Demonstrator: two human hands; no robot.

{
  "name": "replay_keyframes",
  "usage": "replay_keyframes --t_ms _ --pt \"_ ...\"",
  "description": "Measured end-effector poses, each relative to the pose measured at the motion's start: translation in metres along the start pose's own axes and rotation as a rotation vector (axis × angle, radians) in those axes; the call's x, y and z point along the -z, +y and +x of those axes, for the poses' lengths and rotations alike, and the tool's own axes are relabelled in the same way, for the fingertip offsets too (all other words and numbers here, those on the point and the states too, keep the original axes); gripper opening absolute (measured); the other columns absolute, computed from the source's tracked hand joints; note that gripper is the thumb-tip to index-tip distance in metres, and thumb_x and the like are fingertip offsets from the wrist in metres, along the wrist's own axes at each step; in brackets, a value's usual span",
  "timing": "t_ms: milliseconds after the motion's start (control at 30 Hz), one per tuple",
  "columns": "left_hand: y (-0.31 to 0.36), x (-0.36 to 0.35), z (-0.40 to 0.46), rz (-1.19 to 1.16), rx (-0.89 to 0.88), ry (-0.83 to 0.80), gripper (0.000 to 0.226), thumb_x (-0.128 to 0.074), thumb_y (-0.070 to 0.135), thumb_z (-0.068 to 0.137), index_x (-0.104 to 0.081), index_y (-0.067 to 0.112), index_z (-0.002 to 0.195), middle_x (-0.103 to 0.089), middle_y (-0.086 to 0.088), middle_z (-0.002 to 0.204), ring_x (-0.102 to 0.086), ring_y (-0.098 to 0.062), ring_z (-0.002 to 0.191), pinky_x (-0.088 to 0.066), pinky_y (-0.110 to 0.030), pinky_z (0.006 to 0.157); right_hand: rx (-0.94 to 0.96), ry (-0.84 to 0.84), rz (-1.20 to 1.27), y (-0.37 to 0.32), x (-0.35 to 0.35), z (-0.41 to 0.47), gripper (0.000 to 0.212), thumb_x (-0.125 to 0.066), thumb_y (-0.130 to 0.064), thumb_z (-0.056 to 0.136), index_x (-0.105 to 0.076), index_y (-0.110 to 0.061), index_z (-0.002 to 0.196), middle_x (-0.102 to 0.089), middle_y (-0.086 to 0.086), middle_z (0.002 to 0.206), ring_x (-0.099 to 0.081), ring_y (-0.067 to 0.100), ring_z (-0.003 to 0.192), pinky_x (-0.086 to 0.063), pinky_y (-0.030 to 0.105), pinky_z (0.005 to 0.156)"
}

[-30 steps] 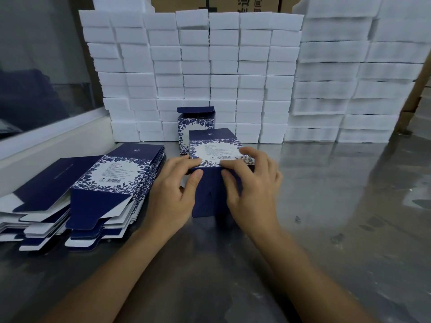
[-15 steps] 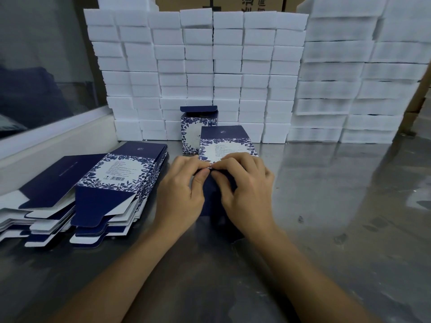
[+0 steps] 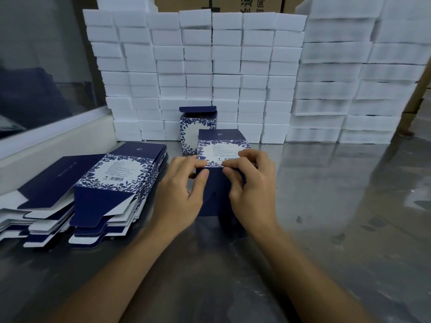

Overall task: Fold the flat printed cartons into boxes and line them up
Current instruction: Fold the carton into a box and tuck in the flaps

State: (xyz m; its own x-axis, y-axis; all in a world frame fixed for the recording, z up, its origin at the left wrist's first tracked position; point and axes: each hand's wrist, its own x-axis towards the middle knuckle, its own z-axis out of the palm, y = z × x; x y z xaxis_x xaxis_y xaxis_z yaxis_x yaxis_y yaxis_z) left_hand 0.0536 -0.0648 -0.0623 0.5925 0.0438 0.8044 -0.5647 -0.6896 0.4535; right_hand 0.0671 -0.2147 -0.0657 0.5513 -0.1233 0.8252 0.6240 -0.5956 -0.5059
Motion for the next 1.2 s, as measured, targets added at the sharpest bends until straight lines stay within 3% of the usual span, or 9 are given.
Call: replay_keyframes --t_ms 167,300,533,667,800,900,967,1067,1200 --pt "0.0 -0.001 0.0 -0.029 0.013 0.001 0.031 -0.046 0.039 0.094 -0.063 0.016 0.107 -0.056 0.006 0.109 -0.063 -0.01 0.089 -0.047 -0.028 0.069 -0.047 -0.017 0.02 -0.002 0.002 0.0 0.008 -0.071 -0.01 0.091 -0.076 -0.012 0.098 -0.057 0.008 0.119 -0.052 0.02 0.111 -0.038 0.02 0.093" --pt "-0.006 0.0 0.001 -0.046 0.053 0.01 0.022 -0.052 0.032 0.094 -0.062 0.017 0.107 -0.056 0.007 0.109 -0.061 -0.008 0.09 -0.05 -0.03 0.076 -0.128 -0.031 0.136 0.006 0.009 -0.001 0.014 -0.065 -0.009 0.096 -0.072 -0.009 0.108 -0.052 0.005 0.128 -0.048 -0.011 0.111 -0.036 0.002 0.091" --pt "-0.006 0.0 0.0 -0.049 0.067 0.024 0.02 -0.055 0.031 0.092 -0.063 0.019 0.106 -0.056 0.006 0.106 -0.062 -0.013 0.089 -0.048 -0.028 0.077 -0.268 -0.078 0.255 0.015 0.011 0.004 0.015 -0.059 -0.015 0.1 -0.061 -0.03 0.099 -0.06 -0.012 0.105 -0.056 -0.008 0.095 -0.041 0.005 0.071" --pt "-0.005 0.0 0.0 -0.044 0.066 0.028 0.02 -0.055 0.031 0.092 -0.062 0.019 0.106 -0.056 0.007 0.107 -0.063 -0.014 0.089 -0.047 -0.028 0.073 -0.221 -0.045 0.232 0.017 0.011 0.006 0.017 -0.06 -0.009 0.098 -0.06 -0.025 0.093 -0.056 -0.012 0.099 -0.054 -0.01 0.09 -0.04 0.008 0.074" --pt "-0.007 -0.002 -0.001 -0.022 0.059 0.027 0.023 -0.058 0.034 0.09 -0.058 0.023 0.11 -0.057 0.013 0.111 -0.064 -0.012 0.091 -0.052 -0.033 0.071 -0.227 -0.034 0.244 0.017 0.011 0.004 0.019 -0.061 -0.014 0.098 -0.059 -0.032 0.093 -0.056 -0.019 0.101 -0.056 -0.008 0.092 -0.044 0.013 0.074" --pt "-0.01 -0.004 -0.005 -0.045 0.093 0.025 0.04 -0.069 0.031 0.084 -0.054 0.025 0.12 -0.059 0.016 0.116 -0.064 -0.013 0.098 -0.055 -0.035 0.078 -0.316 -0.105 0.334 0.02 0.012 0.0 0.024 -0.064 -0.023 0.097 -0.055 -0.042 0.107 -0.059 -0.024 0.109 -0.059 -0.005 0.099 -0.054 0.024 0.08" --pt "-0.012 -0.005 -0.006 -0.108 0.151 0.028 0.06 -0.079 0.025 0.079 -0.048 0.029 0.13 -0.057 0.024 0.116 -0.061 -0.005 0.105 -0.051 -0.022 0.087 -0.375 -0.201 0.354 0.022 0.013 -0.002 0.044 -0.071 -0.027 0.093 -0.046 -0.043 0.125 -0.057 -0.025 0.113 -0.059 -0.005 0.101 -0.058 0.029 0.081" --pt "-0.015 -0.007 -0.007 -0.161 0.219 -0.002 0.085 -0.085 0.018 0.071 -0.038 0.037 0.14 -0.053 0.027 0.121 -0.057 0.011 0.099 -0.049 -0.007 0.075 -0.442 -0.312 0.322 0.024 0.012 -0.005 0.075 -0.08 -0.026 0.085 -0.035 -0.04 0.143 -0.056 -0.017 0.117 -0.059 0.002 0.105 -0.061 0.036 0.082" --pt "-0.018 -0.006 -0.008 -0.118 0.274 -0.05 0.095 -0.087 0.016 0.069 -0.035 0.029 0.147 -0.05 0.01 0.131 -0.056 0.007 0.098 -0.055 -0.025 0.077 -0.446 -0.414 0.225 0.027 0.008 -0.007 0.083 -0.087 -0.02 0.077 -0.036 -0.04 0.139 -0.054 -0.005 0.129 -0.058 0.009 0.109 -0.061 0.04 0.085"
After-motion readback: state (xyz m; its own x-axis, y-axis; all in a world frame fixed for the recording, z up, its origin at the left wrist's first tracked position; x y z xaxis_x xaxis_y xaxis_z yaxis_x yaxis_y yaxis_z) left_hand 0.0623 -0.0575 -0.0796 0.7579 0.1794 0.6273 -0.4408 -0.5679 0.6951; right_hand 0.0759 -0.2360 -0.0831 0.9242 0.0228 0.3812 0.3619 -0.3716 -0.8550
